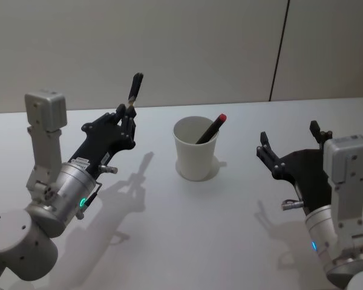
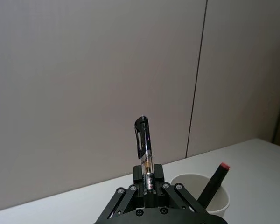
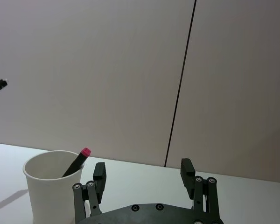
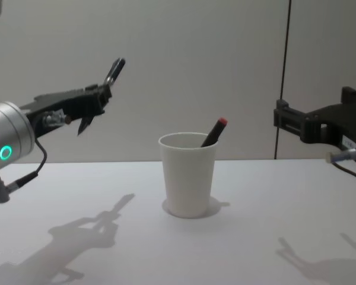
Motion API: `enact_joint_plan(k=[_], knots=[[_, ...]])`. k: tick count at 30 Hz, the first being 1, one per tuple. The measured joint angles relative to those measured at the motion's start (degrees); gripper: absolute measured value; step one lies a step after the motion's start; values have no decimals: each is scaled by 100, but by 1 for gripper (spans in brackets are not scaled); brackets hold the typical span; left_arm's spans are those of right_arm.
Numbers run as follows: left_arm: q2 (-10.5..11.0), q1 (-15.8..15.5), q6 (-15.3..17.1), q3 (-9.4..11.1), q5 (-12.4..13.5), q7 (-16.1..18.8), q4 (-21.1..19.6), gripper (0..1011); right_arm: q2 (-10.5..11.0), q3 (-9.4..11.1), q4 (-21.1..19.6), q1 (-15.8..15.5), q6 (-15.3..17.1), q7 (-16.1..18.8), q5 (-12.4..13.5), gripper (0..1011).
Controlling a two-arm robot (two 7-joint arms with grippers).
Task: Place the pen into the pen holder.
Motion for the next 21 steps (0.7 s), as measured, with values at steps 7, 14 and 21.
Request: enact_joint_plan(k=[7,14,21], knots=[[9,-22,-490,-25,-159,-620,91,142,0,0,0,0,0,0,0,1001],[38,-52,-917,-43,-307,-1386,218,142,0,0,0,0,0,0,0,1001],[70,-86,-1211,-50,-397,-2090,344,142,0,0,0,0,0,0,0,1001]])
